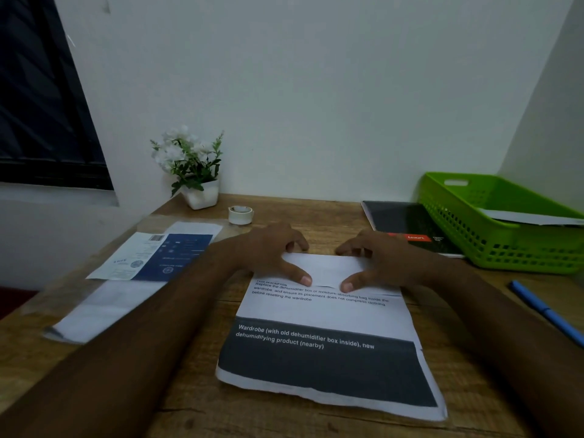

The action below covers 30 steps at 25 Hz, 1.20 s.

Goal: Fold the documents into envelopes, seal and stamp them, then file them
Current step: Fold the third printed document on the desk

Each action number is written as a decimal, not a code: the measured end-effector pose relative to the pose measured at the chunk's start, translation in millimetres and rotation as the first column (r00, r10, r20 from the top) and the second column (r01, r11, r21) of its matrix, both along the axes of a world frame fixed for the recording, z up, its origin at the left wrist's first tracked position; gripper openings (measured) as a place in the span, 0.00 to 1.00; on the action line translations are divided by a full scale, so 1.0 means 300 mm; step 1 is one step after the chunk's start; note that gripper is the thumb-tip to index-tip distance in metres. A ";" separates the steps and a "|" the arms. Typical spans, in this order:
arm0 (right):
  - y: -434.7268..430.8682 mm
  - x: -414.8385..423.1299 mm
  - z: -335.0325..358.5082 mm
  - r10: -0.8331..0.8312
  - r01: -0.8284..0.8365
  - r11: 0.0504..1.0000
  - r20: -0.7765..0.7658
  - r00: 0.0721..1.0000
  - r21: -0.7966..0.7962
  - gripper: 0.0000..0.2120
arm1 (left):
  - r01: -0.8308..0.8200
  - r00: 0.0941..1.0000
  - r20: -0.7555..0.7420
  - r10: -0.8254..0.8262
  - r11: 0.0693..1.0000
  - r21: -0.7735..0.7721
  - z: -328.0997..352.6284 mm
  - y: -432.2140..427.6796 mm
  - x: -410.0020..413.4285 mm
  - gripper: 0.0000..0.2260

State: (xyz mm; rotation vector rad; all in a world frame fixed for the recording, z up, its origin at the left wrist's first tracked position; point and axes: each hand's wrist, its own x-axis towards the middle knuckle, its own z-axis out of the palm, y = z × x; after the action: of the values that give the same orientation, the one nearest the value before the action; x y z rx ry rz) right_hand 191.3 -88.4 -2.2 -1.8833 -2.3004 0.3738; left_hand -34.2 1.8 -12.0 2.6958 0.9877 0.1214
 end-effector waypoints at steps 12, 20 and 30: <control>0.011 -0.012 -0.015 0.046 0.041 0.883 -0.173 0.984 0.468 0.15 | -0.077 0.980 0.196 0.025 0.961 0.265 0.033 -0.021 0.011 0.19; 0.015 -0.002 -0.006 0.118 -0.092 0.804 -0.006 0.993 0.587 0.09 | -0.099 0.971 0.237 0.032 0.956 0.275 0.034 -0.015 0.014 0.07; 0.004 -0.011 -0.010 0.122 -0.122 0.917 0.024 0.992 0.381 0.05 | -0.067 0.990 0.137 0.041 0.979 0.195 0.039 -0.003 -0.003 0.10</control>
State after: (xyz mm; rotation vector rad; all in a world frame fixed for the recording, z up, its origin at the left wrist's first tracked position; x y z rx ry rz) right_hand 188.1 -87.2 -5.2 -1.5550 -2.2900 -0.0633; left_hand -35.2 0.8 -0.3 2.7950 1.0597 0.4257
